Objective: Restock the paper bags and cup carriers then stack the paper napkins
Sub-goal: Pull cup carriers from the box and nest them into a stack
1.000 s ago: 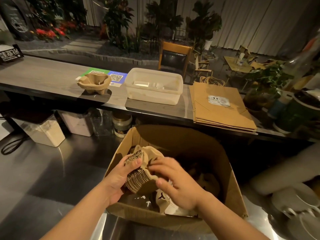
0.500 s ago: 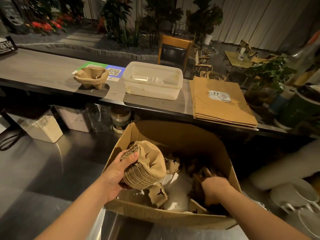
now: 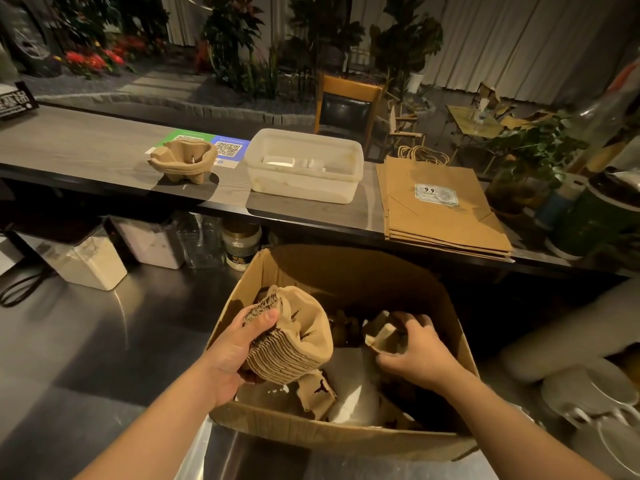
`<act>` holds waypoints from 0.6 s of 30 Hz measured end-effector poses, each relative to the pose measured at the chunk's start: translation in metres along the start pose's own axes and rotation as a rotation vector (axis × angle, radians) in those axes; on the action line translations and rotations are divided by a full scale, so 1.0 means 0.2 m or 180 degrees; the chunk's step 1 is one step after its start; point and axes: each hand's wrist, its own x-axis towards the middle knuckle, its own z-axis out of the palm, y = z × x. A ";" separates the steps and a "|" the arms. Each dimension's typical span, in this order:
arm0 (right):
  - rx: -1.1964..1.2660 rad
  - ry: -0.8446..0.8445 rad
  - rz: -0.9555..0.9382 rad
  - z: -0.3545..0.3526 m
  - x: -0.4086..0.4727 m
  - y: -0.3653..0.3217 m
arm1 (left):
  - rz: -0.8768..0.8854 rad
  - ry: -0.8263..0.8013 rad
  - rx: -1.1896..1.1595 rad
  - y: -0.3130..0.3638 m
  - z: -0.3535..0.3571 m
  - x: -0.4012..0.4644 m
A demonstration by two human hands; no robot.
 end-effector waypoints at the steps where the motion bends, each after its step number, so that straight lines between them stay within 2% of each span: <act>1: 0.0226 0.0057 -0.0024 -0.01 -0.01 -0.02 | -0.0005 0.0011 0.0018 0.00 0.00 0.00; 4: 0.0342 0.0182 -0.0027 0.00 -0.02 -0.08 | -0.0012 0.0016 0.0027 0.00 0.01 0.00; 6: 0.0739 0.0310 -0.0016 0.02 -0.02 -0.11 | -0.0018 0.0030 0.0036 0.00 0.01 -0.01; 8: 0.1741 0.0409 0.0099 0.04 -0.04 -0.16 | -0.0017 0.0040 0.0051 0.01 0.01 -0.01; 10: 0.2848 0.0207 0.0348 0.05 -0.07 -0.23 | -0.0023 0.0041 0.0055 0.00 0.01 -0.01; 11: 0.3105 0.0169 0.0424 0.04 -0.08 -0.26 | -0.0025 0.0047 0.0046 0.00 0.01 -0.01; 15: 0.3424 0.0141 0.0363 0.03 -0.11 -0.36 | -0.0011 0.0079 0.0035 0.01 0.01 -0.01; 18: 0.3103 -0.0081 0.0073 0.02 -0.14 -0.41 | 0.0004 0.0055 0.0026 0.01 0.01 -0.01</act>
